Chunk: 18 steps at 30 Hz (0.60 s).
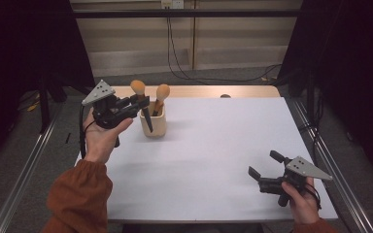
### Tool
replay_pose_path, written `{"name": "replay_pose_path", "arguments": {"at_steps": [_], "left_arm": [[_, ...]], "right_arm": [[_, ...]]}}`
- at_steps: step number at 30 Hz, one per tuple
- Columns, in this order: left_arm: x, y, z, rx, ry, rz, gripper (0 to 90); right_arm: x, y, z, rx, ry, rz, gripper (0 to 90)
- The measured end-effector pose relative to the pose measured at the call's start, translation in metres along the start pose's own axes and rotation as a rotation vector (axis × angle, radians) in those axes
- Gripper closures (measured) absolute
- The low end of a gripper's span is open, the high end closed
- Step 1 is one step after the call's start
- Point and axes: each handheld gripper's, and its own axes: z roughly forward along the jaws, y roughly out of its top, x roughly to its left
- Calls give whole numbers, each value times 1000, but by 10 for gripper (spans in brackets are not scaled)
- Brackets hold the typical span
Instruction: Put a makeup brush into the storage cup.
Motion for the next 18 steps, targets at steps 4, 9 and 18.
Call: {"name": "replay_pose_path", "arguments": {"at_steps": [4,9,18], "left_arm": [[5,7,1,-20,18,-3,705],[10,10,3,-29,26,-8,705],[15,12,13,-45,53,9,705]], "right_arm": [[0,0,0,-1,2,-5,0],[0,0,0,-2,1,-8,0],[1,1,0,-3,1,-12,0]]}}
